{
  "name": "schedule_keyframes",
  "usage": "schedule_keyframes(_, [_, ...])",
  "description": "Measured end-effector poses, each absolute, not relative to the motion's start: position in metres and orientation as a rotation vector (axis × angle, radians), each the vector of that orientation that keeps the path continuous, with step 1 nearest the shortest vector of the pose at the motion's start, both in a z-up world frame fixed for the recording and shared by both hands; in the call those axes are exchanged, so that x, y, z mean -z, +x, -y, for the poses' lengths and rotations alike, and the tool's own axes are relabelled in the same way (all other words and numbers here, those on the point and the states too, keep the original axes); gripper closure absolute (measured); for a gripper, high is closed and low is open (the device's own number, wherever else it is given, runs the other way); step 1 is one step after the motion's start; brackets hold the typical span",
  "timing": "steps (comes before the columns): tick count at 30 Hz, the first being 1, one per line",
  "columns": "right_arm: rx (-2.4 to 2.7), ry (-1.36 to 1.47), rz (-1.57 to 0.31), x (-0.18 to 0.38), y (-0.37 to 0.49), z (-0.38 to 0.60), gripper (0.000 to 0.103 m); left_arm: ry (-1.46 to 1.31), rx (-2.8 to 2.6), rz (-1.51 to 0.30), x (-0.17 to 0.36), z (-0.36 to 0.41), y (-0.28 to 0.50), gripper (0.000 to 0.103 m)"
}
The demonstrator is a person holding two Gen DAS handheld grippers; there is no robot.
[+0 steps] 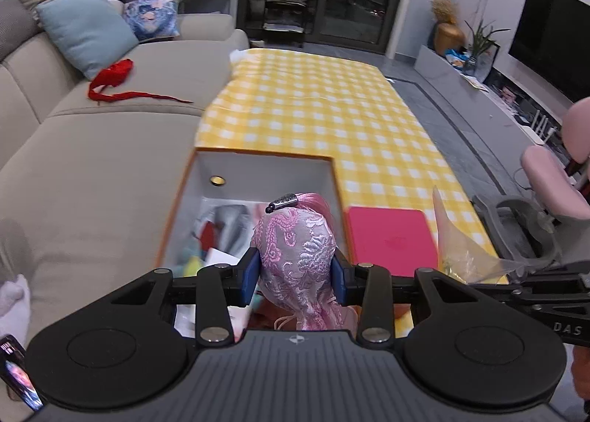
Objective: Organize soft objects
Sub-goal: 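Carry the doll and plastic bag with both grippers over the white box, then lower the doll and bag into the white box and open both grippers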
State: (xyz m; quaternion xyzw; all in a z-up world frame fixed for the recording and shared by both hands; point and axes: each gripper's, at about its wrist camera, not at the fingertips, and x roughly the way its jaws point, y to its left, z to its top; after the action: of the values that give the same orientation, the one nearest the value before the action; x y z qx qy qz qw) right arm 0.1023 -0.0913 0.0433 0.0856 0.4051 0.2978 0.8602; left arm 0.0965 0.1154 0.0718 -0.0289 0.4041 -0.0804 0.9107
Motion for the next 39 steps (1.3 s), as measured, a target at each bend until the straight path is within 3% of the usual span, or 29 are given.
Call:
schedule_keyframes(9, [-0.656, 0.077, -0.907, -0.038, 0.191, 0.024, 0.103, -0.050, 0.166, -0.817, -0.065, -0.140, 0.151, 0.059])
schedule_keyframes(18, [-0.606, 0.053, -1.053, 0.008, 0.280, -0.020, 0.103, -0.062, 0.170, -0.845, -0.034, -0.160, 0.215, 0.059])
schedule_keyframes(26, [-0.537, -0.090, -1.150, 0.057, 0.324, -0.050, 0.103, -0.070, 0.151, -0.977, 0.020, -0.173, 0.254, 0.059])
schedule_keyframes(34, [-0.525, -0.164, -1.175, 0.075, 0.333, -0.055, 0.091, -0.041, 0.154, -1.027, 0.041, -0.172, 0.258, 0.051])
schedule_keyframes(37, [-0.540, -0.162, -1.166, 0.072, 0.330, -0.053, 0.072, -0.035, 0.151, -1.029, 0.038, -0.171, 0.256, 0.038])
schedule_keyframes(39, [-0.547, -0.173, -1.146, 0.066, 0.325, -0.053, 0.064, -0.034, 0.154, -1.018, 0.035, -0.172, 0.255, 0.036])
